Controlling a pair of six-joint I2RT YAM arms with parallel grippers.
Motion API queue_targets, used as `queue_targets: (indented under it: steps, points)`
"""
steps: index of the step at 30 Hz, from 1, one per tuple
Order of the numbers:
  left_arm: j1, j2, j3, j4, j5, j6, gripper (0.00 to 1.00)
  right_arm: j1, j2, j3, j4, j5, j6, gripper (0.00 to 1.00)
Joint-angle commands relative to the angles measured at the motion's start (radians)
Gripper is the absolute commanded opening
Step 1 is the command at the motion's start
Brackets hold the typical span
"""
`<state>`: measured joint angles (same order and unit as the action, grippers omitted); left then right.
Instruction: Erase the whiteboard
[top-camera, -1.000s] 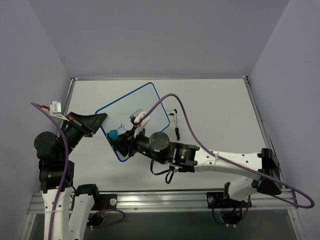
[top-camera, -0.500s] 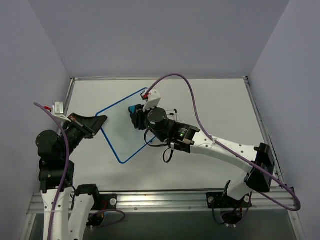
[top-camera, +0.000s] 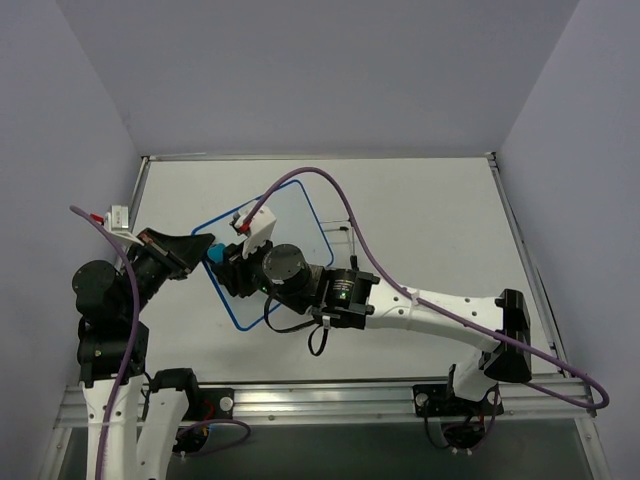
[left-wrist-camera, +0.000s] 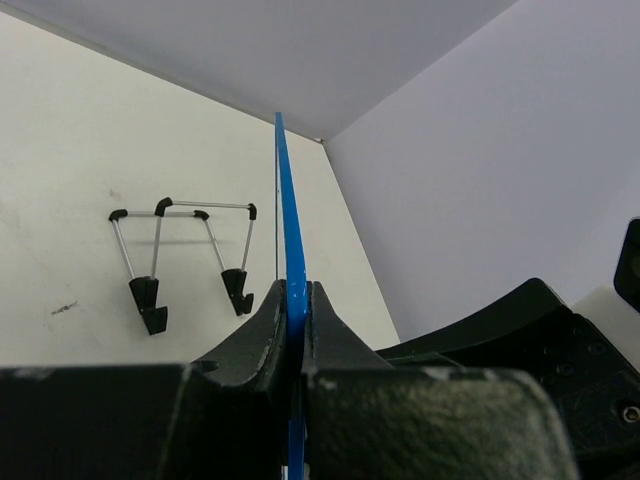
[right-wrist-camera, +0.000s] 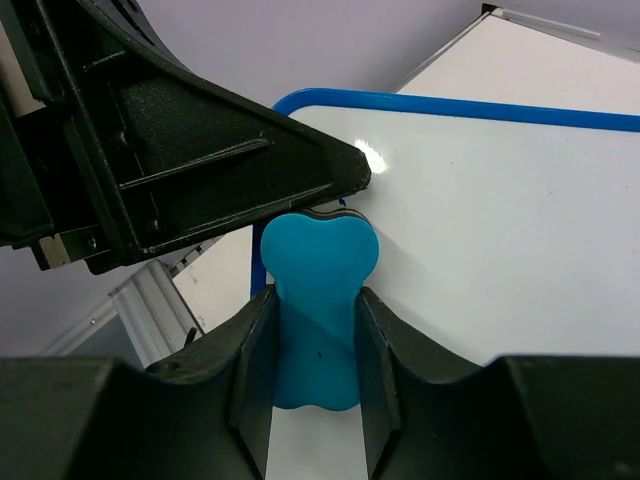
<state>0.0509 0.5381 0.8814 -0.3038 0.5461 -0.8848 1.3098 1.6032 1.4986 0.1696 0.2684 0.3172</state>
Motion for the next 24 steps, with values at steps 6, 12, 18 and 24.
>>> queue_targets:
  steps: [6,12,18,24]
  points:
    - [-0.033,-0.050,0.106,0.221,0.124,-0.115,0.02,-0.103,0.055,0.004,-0.220,0.009,0.036,0.00]
    - [-0.034,-0.050,0.093,0.250,0.130,-0.138,0.02,-0.099,0.112,0.103,-0.303,0.117,0.034,0.00]
    - [-0.034,-0.052,0.088,0.239,0.124,-0.134,0.02,-0.028,0.162,0.179,-0.272,0.071,0.019,0.00]
    - [-0.034,-0.053,0.093,0.229,0.114,-0.125,0.02,0.025,0.181,0.196,-0.265,0.045,0.029,0.00]
